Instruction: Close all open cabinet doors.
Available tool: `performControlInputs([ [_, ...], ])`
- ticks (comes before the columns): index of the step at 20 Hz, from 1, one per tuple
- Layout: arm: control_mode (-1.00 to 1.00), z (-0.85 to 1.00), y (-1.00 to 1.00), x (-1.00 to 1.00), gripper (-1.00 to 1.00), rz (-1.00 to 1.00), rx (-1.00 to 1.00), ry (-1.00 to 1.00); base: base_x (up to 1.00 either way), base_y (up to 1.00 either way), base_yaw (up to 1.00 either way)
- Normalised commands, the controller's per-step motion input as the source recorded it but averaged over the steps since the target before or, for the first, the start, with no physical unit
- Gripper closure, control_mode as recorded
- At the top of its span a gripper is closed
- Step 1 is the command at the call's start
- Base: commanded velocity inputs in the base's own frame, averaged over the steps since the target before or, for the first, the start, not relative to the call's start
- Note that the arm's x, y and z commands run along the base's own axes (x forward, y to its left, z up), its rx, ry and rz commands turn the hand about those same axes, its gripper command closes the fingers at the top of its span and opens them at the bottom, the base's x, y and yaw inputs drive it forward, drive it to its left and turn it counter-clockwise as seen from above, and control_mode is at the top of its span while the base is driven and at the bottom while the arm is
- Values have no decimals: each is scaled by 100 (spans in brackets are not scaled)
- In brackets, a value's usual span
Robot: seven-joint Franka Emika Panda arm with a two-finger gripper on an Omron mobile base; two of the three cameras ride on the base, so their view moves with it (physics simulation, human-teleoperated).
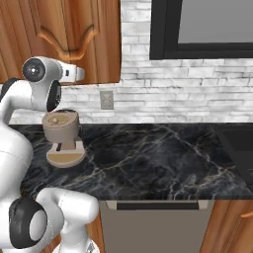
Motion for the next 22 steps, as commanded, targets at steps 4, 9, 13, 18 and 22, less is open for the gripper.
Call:
performControlInputs([
  [4, -100, -3, 26, 66, -100, -14, -4, 0, 0, 0, 0],
  [9, -100, 0, 13, 42, -100, -9, -1, 0, 0, 0, 0],
  [13, -100, 0, 3, 14, -100, -3, 0, 0, 0, 0, 0],
  [18, -100, 0, 0, -1, -100, 0, 0, 0, 0, 0, 0],
  [22, -100, 2, 0, -65, -100, 0, 0, 0, 0, 0, 0],
])
